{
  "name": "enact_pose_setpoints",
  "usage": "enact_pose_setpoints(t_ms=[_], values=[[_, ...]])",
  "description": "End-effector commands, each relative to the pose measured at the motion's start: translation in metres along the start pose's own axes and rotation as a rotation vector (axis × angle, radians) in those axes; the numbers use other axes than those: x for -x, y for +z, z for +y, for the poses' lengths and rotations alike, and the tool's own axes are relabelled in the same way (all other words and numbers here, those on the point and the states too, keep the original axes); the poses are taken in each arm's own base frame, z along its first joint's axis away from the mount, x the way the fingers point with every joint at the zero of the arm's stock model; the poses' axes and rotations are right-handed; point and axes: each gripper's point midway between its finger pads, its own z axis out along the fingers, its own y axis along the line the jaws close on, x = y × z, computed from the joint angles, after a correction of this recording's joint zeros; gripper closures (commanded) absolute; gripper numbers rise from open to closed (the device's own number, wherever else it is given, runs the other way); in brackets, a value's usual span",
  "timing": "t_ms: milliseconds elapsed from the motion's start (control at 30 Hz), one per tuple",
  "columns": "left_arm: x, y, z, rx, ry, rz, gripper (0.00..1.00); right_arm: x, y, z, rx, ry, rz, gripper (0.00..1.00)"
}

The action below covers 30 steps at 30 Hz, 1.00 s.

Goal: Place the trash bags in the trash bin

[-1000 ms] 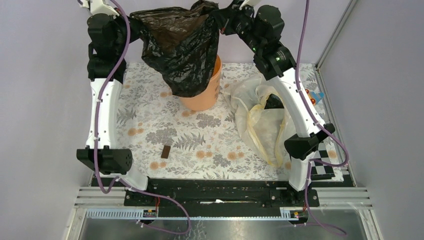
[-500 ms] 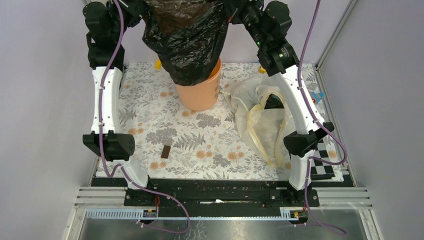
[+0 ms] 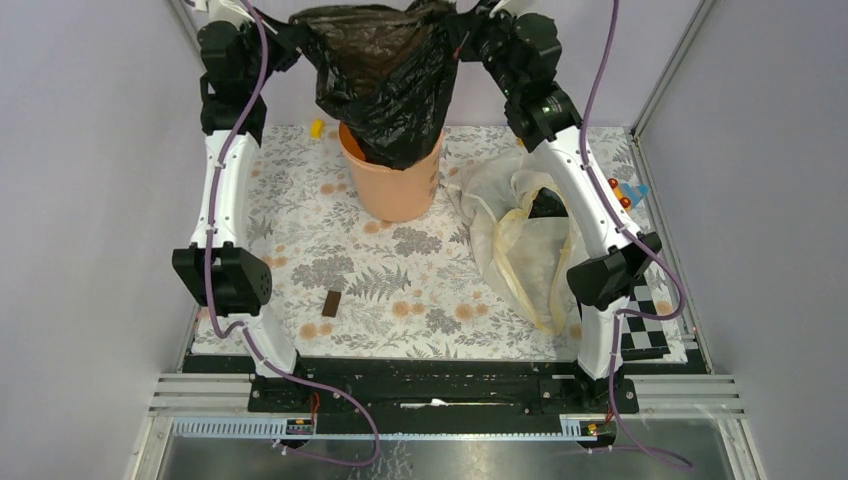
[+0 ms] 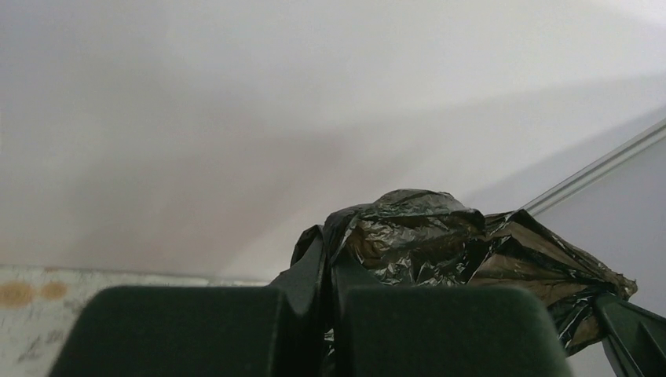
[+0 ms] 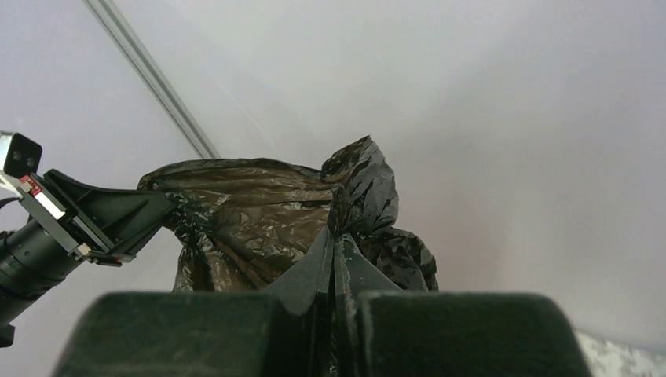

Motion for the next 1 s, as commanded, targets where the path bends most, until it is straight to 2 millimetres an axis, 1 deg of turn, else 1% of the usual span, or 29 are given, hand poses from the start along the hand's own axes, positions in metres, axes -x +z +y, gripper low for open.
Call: enact_pose_setpoints(t_ms=[0, 67, 100, 167, 233, 300, 367, 400, 467, 533, 567, 600, 633, 667, 700, 733, 833, 933, 967], values=[[0.012, -0.021, -0.03, -0.046, 0.067, -0.06, 1.0, 0.019, -0.017, 0.012, 0.047, 0.039, -0.02, 1.0], [-0.001, -0.025, -0.034, -0.042, 0.062, -0.041, 1.0, 0.005, -0.022, 0.012, 0.057, 0.062, 0.022, 1.0], [-0.008, -0.027, -0.033, -0.039, 0.054, -0.029, 1.0, 0.004, -0.024, 0.015, 0.07, 0.078, 0.021, 1.0], [-0.021, -0.032, -0.029, -0.027, 0.038, -0.001, 1.0, -0.008, -0.03, 0.016, 0.087, 0.096, 0.053, 1.0], [-0.032, -0.04, -0.029, -0.025, 0.023, 0.015, 1.0, -0.015, -0.038, 0.018, 0.102, 0.107, 0.076, 1.0], [-0.038, -0.048, -0.03, -0.025, 0.02, 0.01, 1.0, -0.022, -0.044, 0.016, 0.096, 0.114, 0.095, 1.0], [-0.041, -0.056, -0.029, -0.009, 0.029, 0.002, 1.0, -0.024, -0.048, 0.015, 0.092, 0.108, 0.107, 0.99], [-0.043, -0.057, -0.026, -0.002, 0.031, 0.004, 1.0, -0.026, -0.048, 0.015, 0.092, 0.1, 0.123, 0.91], [-0.046, -0.059, -0.024, 0.008, 0.036, 0.015, 1.0, -0.034, -0.051, 0.017, 0.103, 0.08, 0.177, 0.68], [-0.049, -0.06, -0.023, 0.006, 0.035, 0.029, 1.0, -0.034, -0.056, 0.017, 0.106, 0.064, 0.199, 0.47], [-0.051, -0.06, -0.022, 0.008, 0.036, 0.034, 1.0, -0.033, -0.06, 0.016, 0.099, 0.06, 0.199, 0.4], [-0.051, -0.061, -0.022, 0.009, 0.037, 0.037, 1.0, -0.027, -0.065, 0.016, 0.088, 0.055, 0.188, 0.35], [-0.052, -0.062, -0.021, 0.012, 0.038, 0.037, 1.0, -0.029, -0.068, 0.013, 0.071, 0.053, 0.192, 0.29], [-0.052, -0.063, -0.021, 0.013, 0.041, 0.035, 1.0, -0.025, -0.074, 0.011, 0.06, 0.048, 0.185, 0.23], [-0.052, -0.063, -0.021, 0.015, 0.042, 0.034, 1.0, -0.025, -0.08, 0.009, 0.045, 0.043, 0.185, 0.18], [-0.051, -0.064, -0.021, 0.017, 0.044, 0.034, 1.0, -0.026, -0.085, 0.006, 0.032, 0.04, 0.189, 0.15], [-0.052, -0.065, -0.02, 0.019, 0.045, 0.04, 1.0, -0.031, -0.102, -0.001, 0.003, 0.028, 0.196, 0.08], [-0.053, -0.066, -0.021, 0.017, 0.046, 0.042, 1.0, -0.036, -0.119, -0.008, -0.019, 0.013, 0.195, 0.06], [-0.052, -0.066, -0.022, 0.017, 0.048, 0.041, 1.0, -0.042, -0.125, -0.012, -0.029, 0.008, 0.204, 0.06]])
